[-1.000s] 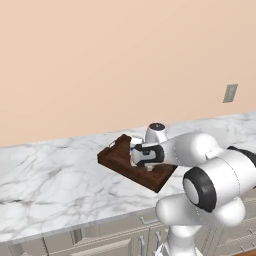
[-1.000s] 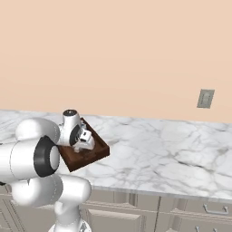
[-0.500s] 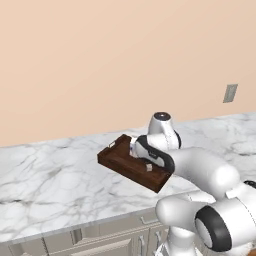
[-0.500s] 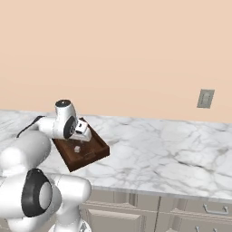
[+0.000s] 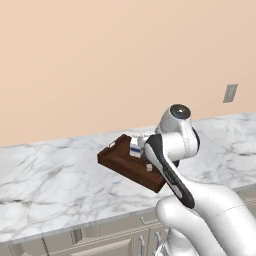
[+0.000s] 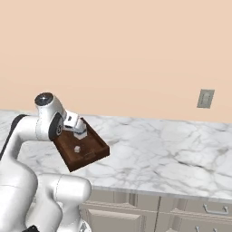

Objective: Take out the milk from the fridge and place it on the tray on the counter. Then take the sugar cube near the tray and place it in the tray.

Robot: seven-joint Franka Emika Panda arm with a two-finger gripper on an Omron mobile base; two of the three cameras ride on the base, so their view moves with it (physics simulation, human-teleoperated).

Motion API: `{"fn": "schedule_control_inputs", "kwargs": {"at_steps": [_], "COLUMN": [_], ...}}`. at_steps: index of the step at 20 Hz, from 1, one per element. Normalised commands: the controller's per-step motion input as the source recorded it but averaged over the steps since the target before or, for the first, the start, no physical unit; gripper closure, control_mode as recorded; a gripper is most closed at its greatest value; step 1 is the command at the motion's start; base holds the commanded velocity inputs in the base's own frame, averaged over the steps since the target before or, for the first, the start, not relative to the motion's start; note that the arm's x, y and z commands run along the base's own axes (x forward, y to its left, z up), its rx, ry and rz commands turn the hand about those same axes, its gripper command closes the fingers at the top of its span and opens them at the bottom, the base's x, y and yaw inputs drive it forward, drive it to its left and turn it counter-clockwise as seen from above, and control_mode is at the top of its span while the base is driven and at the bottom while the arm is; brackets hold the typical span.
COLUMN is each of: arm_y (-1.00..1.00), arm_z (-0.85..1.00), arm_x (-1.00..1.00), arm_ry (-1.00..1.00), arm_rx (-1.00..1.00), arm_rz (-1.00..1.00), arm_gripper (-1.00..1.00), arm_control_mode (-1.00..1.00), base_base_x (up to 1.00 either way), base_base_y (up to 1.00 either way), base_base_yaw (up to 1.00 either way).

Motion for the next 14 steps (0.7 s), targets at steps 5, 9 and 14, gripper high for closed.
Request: {"fn": "schedule_control_inputs", "kwargs": {"at_steps": [5, 9, 14], "arm_y": [0.00, -0.01, 0.00], "arm_z": [1.00, 1.00, 1.00], "arm_x": [-0.52, -0.82, -0.97], "arm_ry": [-0.05, 0.00, 0.00], "arm_rx": [0.00, 0.00, 0.00], "arm_rz": [0.00, 0.00, 0.00], "arm_gripper": [-1.00, -1.00, -1.00], "arm_control_mode": [-1.00, -1.00, -1.00], "base_base_x": [0.00, 0.00, 0.00], "base_base_y": [0.00, 0.00, 0.00], "base_base_yaw": [0.00, 0.00, 0.00]}}
